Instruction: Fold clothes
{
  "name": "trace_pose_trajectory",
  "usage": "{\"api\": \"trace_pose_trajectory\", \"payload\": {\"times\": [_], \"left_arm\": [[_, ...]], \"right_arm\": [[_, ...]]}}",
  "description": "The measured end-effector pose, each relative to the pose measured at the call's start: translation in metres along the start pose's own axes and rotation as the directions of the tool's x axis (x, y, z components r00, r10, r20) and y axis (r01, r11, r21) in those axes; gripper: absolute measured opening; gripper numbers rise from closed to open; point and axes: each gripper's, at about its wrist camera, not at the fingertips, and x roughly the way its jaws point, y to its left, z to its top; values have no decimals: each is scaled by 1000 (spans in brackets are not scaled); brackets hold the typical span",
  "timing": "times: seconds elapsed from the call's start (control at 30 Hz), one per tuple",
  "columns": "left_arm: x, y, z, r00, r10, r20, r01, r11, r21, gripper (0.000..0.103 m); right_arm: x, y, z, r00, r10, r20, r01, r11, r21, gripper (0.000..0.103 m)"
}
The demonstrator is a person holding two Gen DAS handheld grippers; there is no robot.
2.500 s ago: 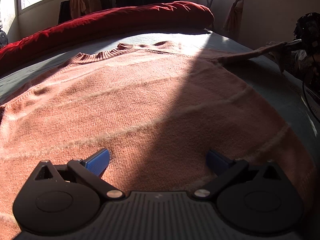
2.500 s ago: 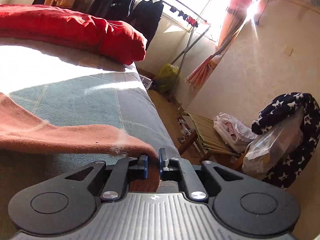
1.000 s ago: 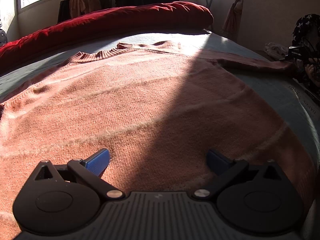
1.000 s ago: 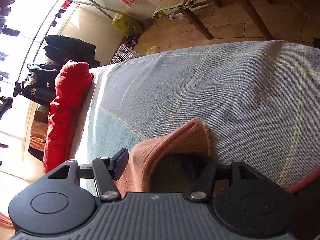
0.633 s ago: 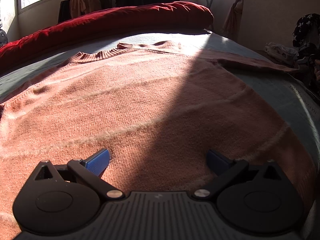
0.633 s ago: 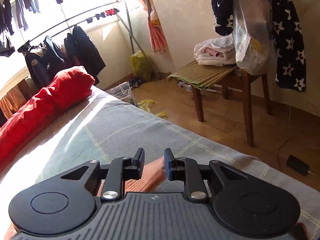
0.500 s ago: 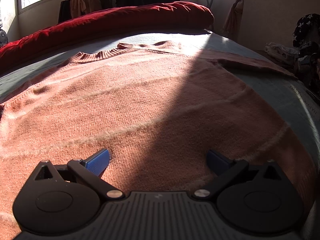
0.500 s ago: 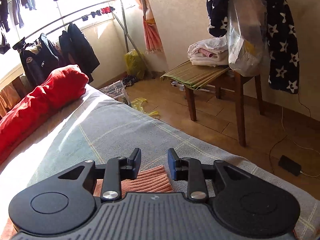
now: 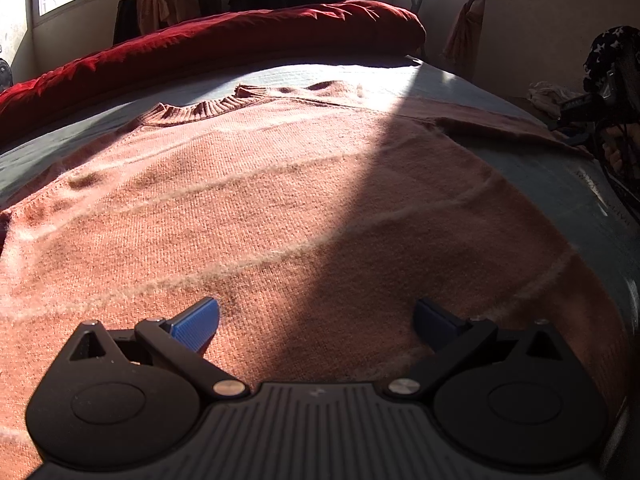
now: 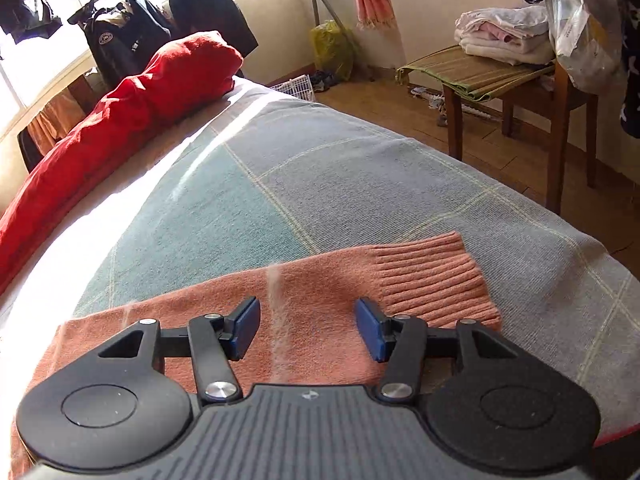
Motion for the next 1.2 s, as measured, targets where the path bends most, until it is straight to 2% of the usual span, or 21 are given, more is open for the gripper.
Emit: {"api": "trace_pose_trajectory", "payload": {"times": [0.07, 0.13, 0.23, 0.3, 0.37, 0.43, 0.5, 0.57, 0.73, 0.8, 0.87, 0.9, 1.0, 1.03, 1.1, 1.2], "left_arm": [[-3, 3, 1, 1000, 16, 10, -16, 1000, 1, 102], [-7, 7, 4, 999, 25, 28, -25, 1000, -8, 102], [-11, 12, 6, 999, 13, 38, -12, 1000, -22, 102], [-13, 13, 7, 999, 13, 37, -13, 1000, -20, 102], [-15, 15, 7, 999, 17, 38, -17, 1000, -16, 102], [-17, 18, 9, 999, 23, 44, -23, 1000, -7, 102], [-19, 22, 11, 998, 32, 53, -32, 999, 2, 102], [-21, 27, 13, 997, 42, 64, -42, 999, 7, 102], [-27, 47, 9, 995, 63, 82, -61, 998, -23, 102], [-27, 56, 7, 994, 69, 86, -66, 997, -39, 102], [-27, 65, 5, 993, 75, 90, -70, 996, -55, 102], [-26, 69, 4, 993, 77, 92, -72, 995, -63, 102], [-26, 77, 2, 993, 76, 94, -68, 994, -80, 102], [-26, 79, 1, 993, 71, 97, -63, 995, -84, 102], [-27, 79, -2, 994, 63, 94, -55, 995, -88, 102], [-27, 77, -4, 995, 50, 91, -41, 995, -94, 102]], "right_arm": [[-10, 1, 0, 998, -69, -8, 69, 998, -6, 59], [-21, 10, 2, 998, -64, -12, 63, 997, -37, 62], [-41, 46, 3, 999, 51, -6, -52, 994, -95, 69], [-49, 81, 2, 987, 160, -21, -161, 977, -141, 70], [-49, 124, -3, 959, 274, -71, -283, 943, -177, 72], [-45, 168, -10, 919, 371, -135, -392, 899, -196, 72], [-34, 215, -21, 876, 440, -197, -477, 852, -217, 72], [-21, 258, -33, 845, 475, -247, -529, 812, -248, 72], [29, 343, -56, 814, 491, -310, -572, 771, -281, 72], [54, 357, -63, 831, 455, -320, -540, 799, -265, 72], [71, 362, -67, 867, 414, -279, -487, 825, -289, 72], [75, 362, -66, 873, 418, -253, -481, 826, -293, 72], [75, 359, -57, 883, 419, -211, -464, 844, -270, 72], [71, 358, -54, 880, 423, -215, -468, 848, -250, 72], [52, 355, -50, 875, 430, -220, -477, 845, -244, 72], [21, 343, -52, 881, 412, -232, -466, 839, -280, 77]]}}
